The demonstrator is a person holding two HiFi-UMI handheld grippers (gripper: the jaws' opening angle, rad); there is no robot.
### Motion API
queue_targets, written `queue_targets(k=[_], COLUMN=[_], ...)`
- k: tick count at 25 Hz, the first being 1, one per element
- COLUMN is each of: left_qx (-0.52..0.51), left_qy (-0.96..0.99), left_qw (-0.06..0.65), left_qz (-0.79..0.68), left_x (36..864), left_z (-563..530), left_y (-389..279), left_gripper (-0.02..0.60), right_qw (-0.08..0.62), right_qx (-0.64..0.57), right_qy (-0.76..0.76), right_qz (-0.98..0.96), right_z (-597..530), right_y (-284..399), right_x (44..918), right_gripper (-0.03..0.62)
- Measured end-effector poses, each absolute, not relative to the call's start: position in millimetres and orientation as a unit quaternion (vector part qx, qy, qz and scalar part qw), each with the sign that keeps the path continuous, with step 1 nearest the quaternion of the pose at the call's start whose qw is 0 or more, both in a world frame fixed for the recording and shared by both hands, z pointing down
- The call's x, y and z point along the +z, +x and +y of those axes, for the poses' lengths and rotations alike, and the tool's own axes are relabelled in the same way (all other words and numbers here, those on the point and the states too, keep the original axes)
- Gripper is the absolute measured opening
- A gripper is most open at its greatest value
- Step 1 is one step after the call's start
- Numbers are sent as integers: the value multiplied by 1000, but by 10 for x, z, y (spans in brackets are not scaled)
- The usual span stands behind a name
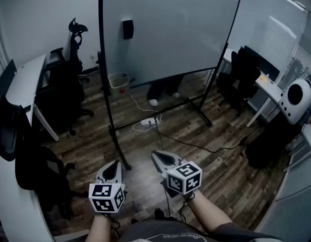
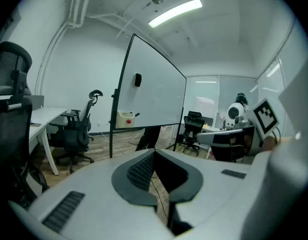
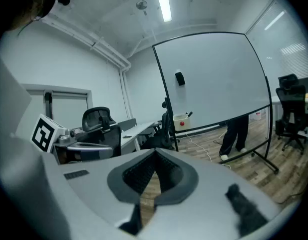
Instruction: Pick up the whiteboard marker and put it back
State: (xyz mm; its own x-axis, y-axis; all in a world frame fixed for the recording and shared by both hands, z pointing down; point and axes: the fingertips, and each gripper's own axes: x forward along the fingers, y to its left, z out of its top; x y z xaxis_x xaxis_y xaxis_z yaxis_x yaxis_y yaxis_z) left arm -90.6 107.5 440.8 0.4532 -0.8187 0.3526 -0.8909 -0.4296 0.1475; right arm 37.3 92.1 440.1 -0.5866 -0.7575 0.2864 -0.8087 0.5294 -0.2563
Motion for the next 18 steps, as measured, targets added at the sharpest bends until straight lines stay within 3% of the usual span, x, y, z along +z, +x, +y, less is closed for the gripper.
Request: queue_targets(k=[13, 18], left_qx=[118, 98], left_qy=[833, 847], left_qw=[164, 155], left_qz=[-514, -498], left_x=[4490, 4419], left_z=[1226, 1296], left_y=[-1132, -1157], left_gripper=[14, 14], right_qw=[68, 69], right_qx=[189, 113], right_qy=[462, 481], right_qz=[-864, -867], right_z=[1027, 1063], right_y=[225, 196], right_x=[4465, 4251], right_gripper=[21, 23])
